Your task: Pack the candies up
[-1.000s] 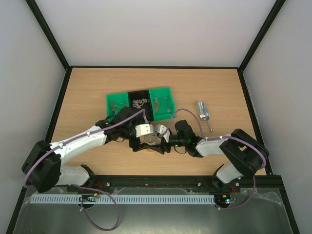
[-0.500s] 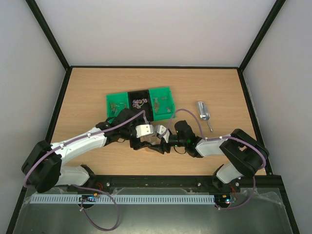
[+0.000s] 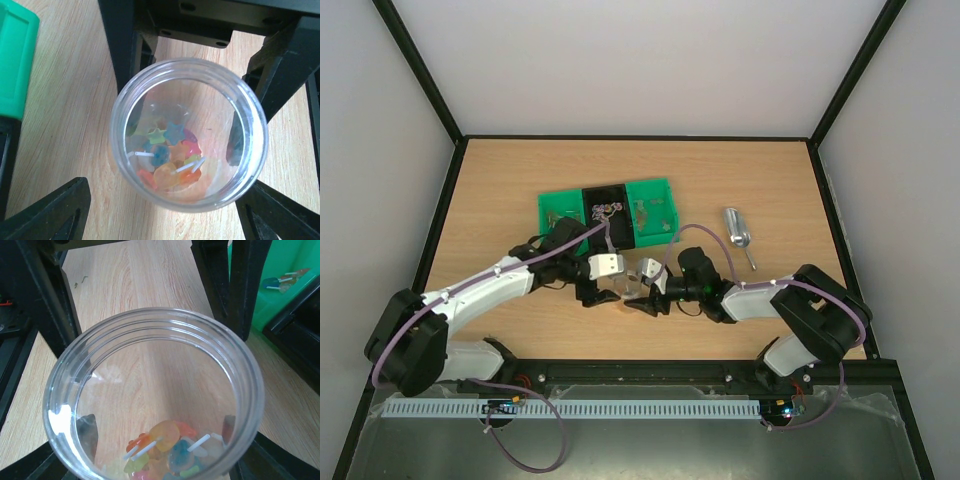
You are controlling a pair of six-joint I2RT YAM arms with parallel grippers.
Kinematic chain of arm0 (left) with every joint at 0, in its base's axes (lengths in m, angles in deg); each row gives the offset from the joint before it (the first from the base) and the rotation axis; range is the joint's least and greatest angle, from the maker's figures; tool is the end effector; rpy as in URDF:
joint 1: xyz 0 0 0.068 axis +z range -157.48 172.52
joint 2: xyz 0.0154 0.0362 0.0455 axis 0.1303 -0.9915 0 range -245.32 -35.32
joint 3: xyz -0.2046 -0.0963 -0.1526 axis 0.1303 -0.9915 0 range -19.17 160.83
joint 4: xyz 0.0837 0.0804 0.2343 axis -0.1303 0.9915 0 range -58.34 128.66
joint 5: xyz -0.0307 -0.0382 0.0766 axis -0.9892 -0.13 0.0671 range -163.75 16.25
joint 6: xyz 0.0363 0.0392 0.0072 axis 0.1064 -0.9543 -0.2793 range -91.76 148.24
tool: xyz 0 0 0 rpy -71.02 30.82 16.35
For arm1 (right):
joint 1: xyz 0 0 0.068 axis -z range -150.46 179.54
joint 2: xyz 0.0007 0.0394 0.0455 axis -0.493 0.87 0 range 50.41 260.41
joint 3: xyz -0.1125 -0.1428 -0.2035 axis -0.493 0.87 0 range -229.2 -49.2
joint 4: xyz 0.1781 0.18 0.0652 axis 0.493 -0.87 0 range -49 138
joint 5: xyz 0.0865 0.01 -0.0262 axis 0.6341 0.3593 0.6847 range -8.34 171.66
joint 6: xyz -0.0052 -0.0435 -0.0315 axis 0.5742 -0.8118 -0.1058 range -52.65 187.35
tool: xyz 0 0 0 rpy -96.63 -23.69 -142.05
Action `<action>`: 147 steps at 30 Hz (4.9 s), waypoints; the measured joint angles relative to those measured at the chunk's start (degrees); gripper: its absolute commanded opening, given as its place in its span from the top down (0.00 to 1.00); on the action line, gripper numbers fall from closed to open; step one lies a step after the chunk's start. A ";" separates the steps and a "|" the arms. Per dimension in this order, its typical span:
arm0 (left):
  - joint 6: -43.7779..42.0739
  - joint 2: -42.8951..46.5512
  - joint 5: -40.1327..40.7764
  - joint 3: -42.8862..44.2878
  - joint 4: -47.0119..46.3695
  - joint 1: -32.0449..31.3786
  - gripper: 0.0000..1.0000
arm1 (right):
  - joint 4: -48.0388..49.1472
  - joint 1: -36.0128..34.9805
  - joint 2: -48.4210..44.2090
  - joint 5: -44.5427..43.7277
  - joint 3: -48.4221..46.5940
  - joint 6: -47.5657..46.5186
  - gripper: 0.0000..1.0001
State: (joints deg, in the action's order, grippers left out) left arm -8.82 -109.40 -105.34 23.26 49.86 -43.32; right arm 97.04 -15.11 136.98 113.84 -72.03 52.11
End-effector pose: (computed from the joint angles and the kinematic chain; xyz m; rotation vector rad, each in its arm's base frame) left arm 0.1958 -0.1643 0.2101 1.5986 1.7538 -0.6586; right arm 0.1768 0.2013 0.1575 -1.2664 1.3826 0.8691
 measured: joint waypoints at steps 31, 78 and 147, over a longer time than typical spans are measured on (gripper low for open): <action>11.10 4.87 2.21 -2.43 -6.38 -6.64 0.19 | 1.70 -0.96 1.62 -2.69 2.10 1.18 0.26; 14.38 5.97 9.99 -4.07 -10.64 -9.16 0.08 | 3.85 -2.69 1.55 -9.90 2.29 7.41 0.40; 14.19 3.10 2.36 -4.50 -13.90 -5.70 0.43 | 2.69 -3.34 1.20 -8.68 2.29 3.02 0.49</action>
State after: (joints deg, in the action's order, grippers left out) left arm 5.36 -106.30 -102.98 18.76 35.96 -49.02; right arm 99.73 -18.45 138.18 105.16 -69.73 55.12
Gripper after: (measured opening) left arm 0.687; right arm 0.638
